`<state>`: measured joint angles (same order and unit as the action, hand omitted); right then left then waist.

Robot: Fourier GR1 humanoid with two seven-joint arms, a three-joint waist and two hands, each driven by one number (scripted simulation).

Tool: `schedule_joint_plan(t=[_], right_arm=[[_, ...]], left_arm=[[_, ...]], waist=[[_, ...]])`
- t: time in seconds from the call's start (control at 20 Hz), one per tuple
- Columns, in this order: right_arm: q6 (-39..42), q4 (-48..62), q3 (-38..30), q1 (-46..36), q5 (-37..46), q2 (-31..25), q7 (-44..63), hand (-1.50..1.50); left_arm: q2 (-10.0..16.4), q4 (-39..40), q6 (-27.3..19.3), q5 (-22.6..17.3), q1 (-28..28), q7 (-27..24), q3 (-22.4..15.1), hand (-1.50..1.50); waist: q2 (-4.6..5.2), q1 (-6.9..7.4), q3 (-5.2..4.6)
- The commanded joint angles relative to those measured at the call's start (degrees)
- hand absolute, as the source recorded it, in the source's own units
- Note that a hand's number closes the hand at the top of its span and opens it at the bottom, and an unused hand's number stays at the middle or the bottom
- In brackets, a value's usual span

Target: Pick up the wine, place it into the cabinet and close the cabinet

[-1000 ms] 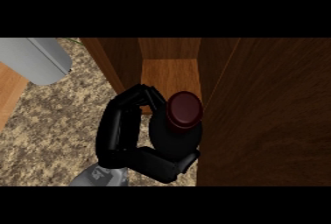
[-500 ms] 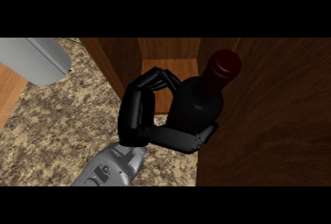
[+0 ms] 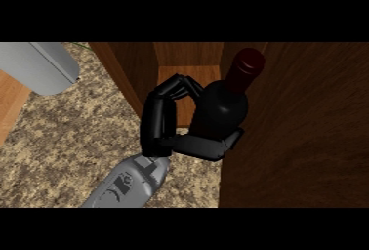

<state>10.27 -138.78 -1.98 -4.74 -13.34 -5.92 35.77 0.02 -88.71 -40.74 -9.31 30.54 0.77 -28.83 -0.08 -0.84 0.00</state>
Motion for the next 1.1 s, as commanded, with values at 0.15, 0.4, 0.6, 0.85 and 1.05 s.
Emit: schedule_joint_plan(t=[0.15,0.4,0.6,0.85,1.05], right_arm=[[-0.5,-8.74,-0.69,2.96,-4.95,0.29,2.45,-1.5],[-1.25,-9.18,-0.89,1.61,-4.37,-0.42,3.74,-1.5],[-2.07,-9.3,0.46,1.49,-2.83,0.47,3.61,-1.5],[-1.39,-7.84,-2.12,-0.07,-6.33,-1.23,4.11,-1.5],[-0.33,-9.3,0.47,3.86,-4.18,-0.11,2.42,-1.5]], left_arm=[[-0.01,7.12,-2.18,-9.62,-0.23,-10.94,-0.86,1.5],[-0.02,6.54,-1.37,-6.26,-5.42,-12.05,-2.69,1.5],[-0.01,14.48,0.61,-5.79,-2.31,-15.56,0.48,1.5],[-0.01,19.49,-2.23,-6.55,2.94,-16.81,-0.18,1.5],[0.86,18.15,2.71,-4.98,0.25,-17.52,4.88,1.5]], waist=[[0.13,-0.55,-0.02],[-0.06,0.33,-0.01],[0.02,0.07,-0.02],[0.09,-0.29,0.0],[-0.01,0.22,0.01]])
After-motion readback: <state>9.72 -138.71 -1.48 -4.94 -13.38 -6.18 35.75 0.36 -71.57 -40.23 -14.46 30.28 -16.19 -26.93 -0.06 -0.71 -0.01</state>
